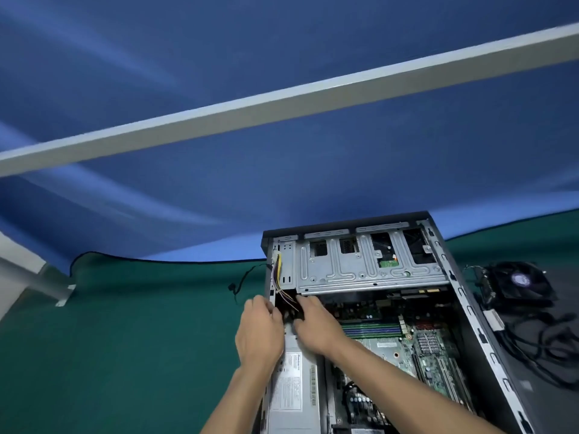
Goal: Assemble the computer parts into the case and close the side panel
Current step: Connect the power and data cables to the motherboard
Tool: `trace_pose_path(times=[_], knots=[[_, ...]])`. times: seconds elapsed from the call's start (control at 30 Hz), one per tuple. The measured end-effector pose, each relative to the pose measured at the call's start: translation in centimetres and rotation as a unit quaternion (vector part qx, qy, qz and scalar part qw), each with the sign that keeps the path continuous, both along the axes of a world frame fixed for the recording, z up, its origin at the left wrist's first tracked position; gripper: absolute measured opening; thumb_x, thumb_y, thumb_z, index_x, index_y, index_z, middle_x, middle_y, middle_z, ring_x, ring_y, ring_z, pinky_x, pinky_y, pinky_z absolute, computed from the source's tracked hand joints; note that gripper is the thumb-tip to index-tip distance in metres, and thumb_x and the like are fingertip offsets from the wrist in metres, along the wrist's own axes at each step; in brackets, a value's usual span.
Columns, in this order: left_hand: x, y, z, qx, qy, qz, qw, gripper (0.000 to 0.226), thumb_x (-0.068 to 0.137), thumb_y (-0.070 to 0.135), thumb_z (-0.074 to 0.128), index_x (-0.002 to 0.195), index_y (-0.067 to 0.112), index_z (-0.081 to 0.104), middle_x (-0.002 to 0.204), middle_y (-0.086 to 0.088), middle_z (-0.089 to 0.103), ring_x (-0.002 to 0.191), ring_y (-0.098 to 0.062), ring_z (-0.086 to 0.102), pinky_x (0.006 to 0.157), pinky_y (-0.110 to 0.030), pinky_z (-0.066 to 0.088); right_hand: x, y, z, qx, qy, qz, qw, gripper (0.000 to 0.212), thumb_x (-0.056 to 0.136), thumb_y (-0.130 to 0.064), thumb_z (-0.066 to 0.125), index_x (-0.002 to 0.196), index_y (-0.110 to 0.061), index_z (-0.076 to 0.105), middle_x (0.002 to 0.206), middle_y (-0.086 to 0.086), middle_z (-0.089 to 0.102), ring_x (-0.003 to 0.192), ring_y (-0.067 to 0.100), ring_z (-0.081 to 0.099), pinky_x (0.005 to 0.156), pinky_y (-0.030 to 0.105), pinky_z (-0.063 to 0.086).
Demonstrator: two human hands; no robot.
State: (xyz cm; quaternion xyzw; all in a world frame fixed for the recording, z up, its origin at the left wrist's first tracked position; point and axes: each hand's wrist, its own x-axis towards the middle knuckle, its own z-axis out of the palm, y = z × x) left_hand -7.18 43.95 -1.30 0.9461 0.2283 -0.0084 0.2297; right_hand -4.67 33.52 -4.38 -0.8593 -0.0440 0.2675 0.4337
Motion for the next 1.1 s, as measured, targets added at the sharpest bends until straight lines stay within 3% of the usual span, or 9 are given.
trace_pose_path(times=[0.1,0.2,0.3,0.6,0.67,0.77,0.83,0.9,1.1], knots=[[-0.3,0.0,-0.9,0.005,-0.035,0.016,0.999,0.010,0.096,0.023,0.043,0.086,0.023,0.041,0.091,0.007,0.046,0.075,-0.014,0.049,0.059,-0.028,0.032,0.3,0.7,-0.1,0.028,0.032,0.000,0.999,0.056,0.090,-0.010,0.048,0.142,-0.025,0.035,0.145,-0.001,0.040,0.125,0.025,0.046,0.103,0.041,0.039],[-0.7,0.0,-1.8,-0.004,-0.071,0.019,0.997,0.010,0.097,0.023,0.044,0.087,0.023,0.042,0.090,0.009,0.045,0.076,-0.013,0.049,0.057,-0.026,0.033,1.0,1.2,0.2,0.059,0.025,0.001,0.998,0.020,0.085,-0.008,0.053,0.092,-0.028,0.051,0.108,0.005,0.061,0.095,0.024,0.058,0.089,0.040,0.048],[-1.6,0.1,-2.5,-0.019,-0.111,0.021,0.993,0.011,0.095,0.023,0.047,0.085,0.024,0.044,0.087,0.008,0.047,0.075,-0.013,0.049,0.059,-0.026,0.034,1.0,1.3,0.6,0.055,0.006,-0.030,0.998,0.018,0.083,-0.018,0.059,0.067,-0.024,0.053,0.072,-0.008,0.058,0.075,0.015,0.055,0.073,0.033,0.046],[-0.8,-0.8,-0.6,-0.147,-0.099,0.071,0.982,0.031,0.096,0.025,0.042,0.119,0.027,0.063,0.105,0.013,0.061,0.093,-0.009,0.057,0.078,-0.027,0.042,-0.1,-2.3,3.2,0.021,-0.046,-0.059,0.997,0.033,0.083,-0.036,0.067,0.064,-0.009,0.069,0.062,0.003,0.069,0.056,0.013,0.059,0.055,0.026,0.042],[0.6,-1.4,0.6,-0.328,-0.066,0.119,0.935,0.027,0.094,0.021,0.048,0.115,0.018,0.064,0.105,0.003,0.067,0.085,-0.014,0.062,0.072,-0.028,0.051,0.0,-3.8,3.8,0.111,-0.017,-0.082,0.990,0.030,0.084,-0.027,0.069,0.060,-0.009,0.069,0.057,0.002,0.068,0.050,0.009,0.056,0.053,0.024,0.040],[1.9,-2.8,2.5,-0.590,-0.009,0.192,0.784,0.025,0.095,0.030,0.050,0.101,0.007,0.059,0.090,-0.010,0.070,0.070,-0.018,0.063,0.051,-0.026,0.048,-0.3,-6.7,4.3,0.217,0.034,-0.120,0.968,0.036,0.088,-0.026,0.066,0.055,-0.012,0.068,0.052,0.004,0.063,0.040,0.007,0.045,0.045,0.015,0.033],[2.4,-3.0,3.2,-0.693,-0.038,0.255,0.673,0.023,0.095,0.029,0.050,0.086,0.007,0.053,0.080,-0.013,0.067,0.070,-0.023,0.062,0.060,-0.031,0.051,-0.5,-8.5,4.3,0.209,0.056,-0.126,0.968,0.043,0.090,-0.039,0.060,0.059,-0.011,0.071,0.064,0.012,0.069,0.045,0.013,0.048,0.046,0.017,0.035],[2.9,-3.2,3.9,-0.725,-0.085,0.289,0.619,0.022,0.097,0.022,0.047,0.082,0.006,0.050,0.052,-0.004,0.052,0.050,-0.016,0.051,0.054,-0.028,0.046,-0.8,-10.3,3.7,0.200,0.074,-0.152,0.965,0.041,0.093,-0.036,0.057,0.068,-0.008,0.072,0.074,0.010,0.073,0.045,0.014,0.052,0.044,0.019,0.038],[2.6,-6.1,6.0,-0.457,-0.045,0.012,0.888,0.042,0.104,0.031,0.028,0.088,0.012,0.062,0.041,0.009,0.025,0.033,-0.006,0.019,0.035,-0.018,0.016,-2.2,-15.0,1.9,0.202,0.078,-0.232,0.948,0.009,0.096,-0.012,0.054,0.095,-0.006,0.062,0.080,0.005,0.074,0.041,0.015,0.054,0.038,0.024,0.038]])
